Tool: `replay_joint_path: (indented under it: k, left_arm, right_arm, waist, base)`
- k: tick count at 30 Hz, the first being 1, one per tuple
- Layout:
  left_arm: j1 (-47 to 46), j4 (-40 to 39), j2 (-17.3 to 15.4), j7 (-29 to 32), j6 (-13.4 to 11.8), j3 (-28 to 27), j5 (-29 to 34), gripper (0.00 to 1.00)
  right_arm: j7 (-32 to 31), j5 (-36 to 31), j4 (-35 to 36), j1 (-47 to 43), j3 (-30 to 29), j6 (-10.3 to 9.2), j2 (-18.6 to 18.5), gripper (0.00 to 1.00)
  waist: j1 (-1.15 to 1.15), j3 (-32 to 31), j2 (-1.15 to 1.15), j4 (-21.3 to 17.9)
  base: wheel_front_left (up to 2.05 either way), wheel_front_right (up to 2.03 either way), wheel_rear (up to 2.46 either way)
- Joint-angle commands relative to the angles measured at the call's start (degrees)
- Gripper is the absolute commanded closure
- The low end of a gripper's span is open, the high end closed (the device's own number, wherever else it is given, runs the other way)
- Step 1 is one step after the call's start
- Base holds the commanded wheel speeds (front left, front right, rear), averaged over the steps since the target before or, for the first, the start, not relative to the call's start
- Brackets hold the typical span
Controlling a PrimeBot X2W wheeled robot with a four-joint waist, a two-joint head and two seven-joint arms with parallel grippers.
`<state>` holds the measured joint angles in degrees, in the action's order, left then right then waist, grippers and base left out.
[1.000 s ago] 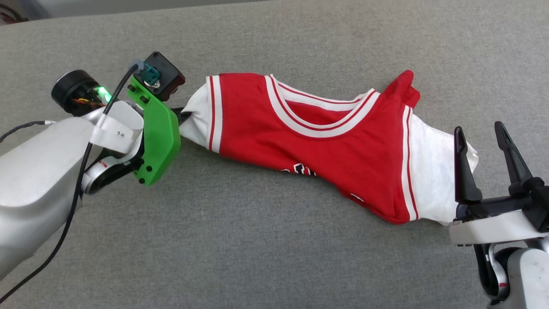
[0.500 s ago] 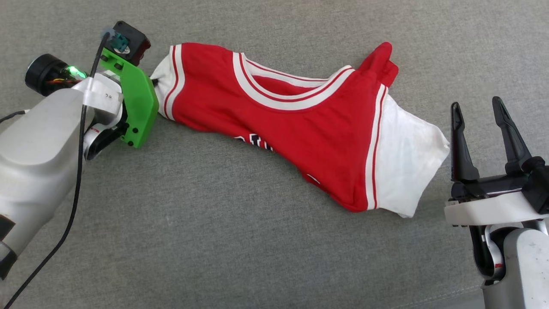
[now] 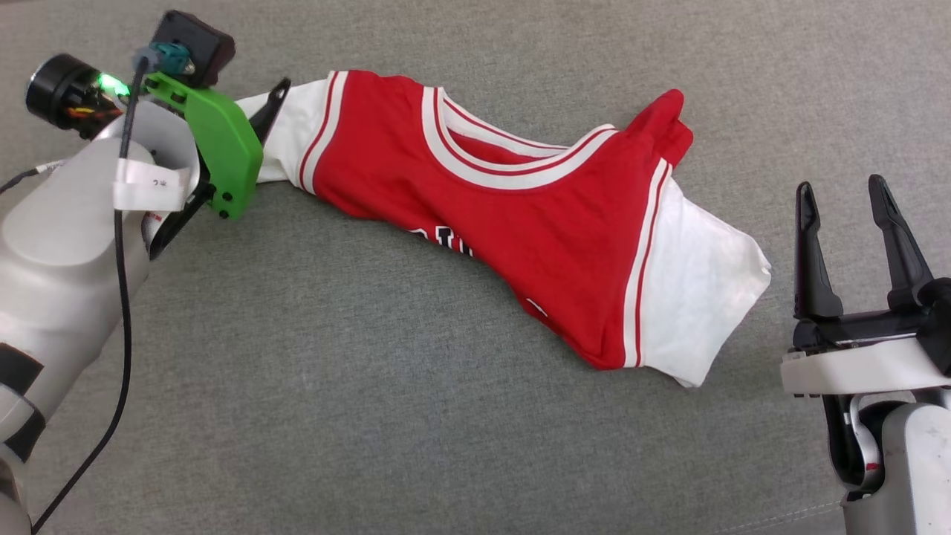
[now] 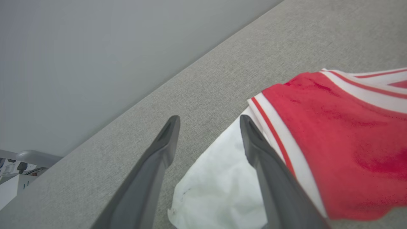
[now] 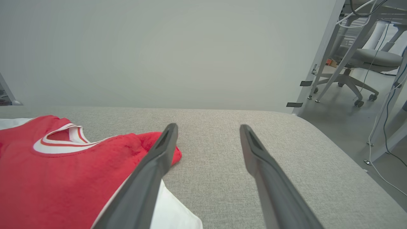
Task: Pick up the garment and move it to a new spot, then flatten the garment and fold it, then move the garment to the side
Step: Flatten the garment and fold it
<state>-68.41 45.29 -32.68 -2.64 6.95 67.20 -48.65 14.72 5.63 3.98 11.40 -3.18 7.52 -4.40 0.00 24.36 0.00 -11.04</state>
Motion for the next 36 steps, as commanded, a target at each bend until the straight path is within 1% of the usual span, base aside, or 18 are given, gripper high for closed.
replay_joint_path:
  k: [1,5,7,10,12,14,17,19,21,23,25,27,29,32,36]
  left_arm:
    - [-1.43,-0.78,-0.13,-2.27,-0.77,-0.98,-0.2,0.0]
    - [0.55,-4.5,-1.39,-8.06,-4.21,-3.14,-0.61,0.0]
    - [2.36,-6.8,-2.46,-9.7,-6.51,-3.62,-0.2,0.0]
    - [6.16,-12.04,-4.38,-11.59,-11.12,-5.6,0.03,0.0]
    - [9.72,-16.59,-5.83,-12.16,-15.0,-7.9,0.25,0.0]
    - [13.79,-22.69,-7.09,-12.3,-19.71,-11.62,1.91,0.0]
    - [23.34,-32.83,-8.35,-12.33,-27.47,-18.39,6.32,0.0]
    - [29.38,-37.49,-8.48,-12.34,-31.11,-21.96,9.0,0.0]
    - [34.69,-40.83,-8.41,-12.34,-33.87,-24.55,12.12,0.0]
    - [39.34,-43.78,-7.61,-12.34,-35.75,-27.33,14.28,0.0]
    - [42.96,-45.87,-6.86,-12.34,-36.82,-29.27,16.38,0.0]
    - [46.53,-47.7,-5.47,-12.35,-37.63,-31.31,18.98,0.0]
    - [49.05,-48.95,-3.78,-12.35,-37.83,-33.0,20.97,0.0]
    - [51.85,-49.93,-1.26,-12.35,-37.43,-34.8,23.69,0.0]
    - [53.81,-49.54,2.24,-12.35,-35.2,-36.76,26.51,0.0]
  right_arm:
    - [0.28,-0.22,0.14,-1.11,-0.24,-0.03,0.08,0.0]
    - [0.28,-0.34,0.9,-2.13,-1.7,-0.03,-0.77,0.0]
    - [0.28,-0.49,1.29,-2.54,-2.34,-0.03,-1.52,0.0]
    - [0.14,-0.4,0.93,-2.84,-2.57,-0.03,-3.73,0.0]
    - [-1.06,0.0,0.81,-2.59,-2.26,-0.03,-5.91,0.0]
    - [-3.32,0.87,0.84,-2.17,-1.6,-0.03,-8.68,0.0]
    - [-10.0,3.42,1.16,-1.6,1.03,-0.03,-14.28,0.0]
    - [-15.37,5.82,1.35,-1.25,3.28,-0.03,-18.09,0.0]
    - [-21.07,8.52,1.59,-0.86,5.77,-0.03,-22.07,0.0]
    - [-26.98,11.71,1.47,-0.42,8.58,-0.03,-25.84,0.0]
    - [-32.11,14.4,1.01,0.11,11.06,-0.03,-29.07,0.0]
    - [-38.03,18.35,0.3,0.77,14.0,-0.03,-32.23,0.0]
    - [-42.57,21.19,-0.57,1.37,16.11,-0.03,-34.74,0.0]
    - [-46.72,25.36,-2.24,2.51,18.24,-0.03,-36.4,0.0]
    - [-48.34,27.72,-6.5,4.36,20.28,-0.03,-37.05,0.0]
  waist:
    - [0.0,-2.6,0.0,1.87]
    - [0.0,-5.23,0.0,3.11]
    - [0.0,-6.48,0.0,3.52]
    - [0.0,-8.28,0.0,4.02]
    - [0.0,-9.26,0.0,4.36]
    - [0.0,-10.06,0.0,4.9]
    - [0.0,-11.17,0.0,5.95]
    - [0.0,-11.65,0.0,6.63]
    - [0.0,-11.93,0.0,7.38]
    - [0.0,-12.08,0.0,8.2]
    - [0.0,-11.98,0.0,9.03]
    - [0.0,-11.69,0.0,10.01]
    - [0.0,-11.23,0.0,11.09]
    - [0.0,-10.26,0.0,12.57]
    - [0.0,-8.55,0.0,14.45]
  base:
    - [0.0,0.0,0.0]
    - [0.0,0.0,0.0]
    - [0.0,0.0,0.0]
    - [0.0,0.0,0.0]
    - [0.0,0.0,0.0]
    - [0.0,0.0,0.0]
    - [0.0,0.0,0.0]
    - [0.0,0.0,0.0]
    - [0.0,0.0,0.0]
    - [0.0,0.0,0.0]
    - [0.0,0.0,0.0]
    - [0.0,0.0,0.0]
    - [0.0,0.0,0.0]
    - [0.0,0.0,0.0]
    - [0.0,0.0,0.0]
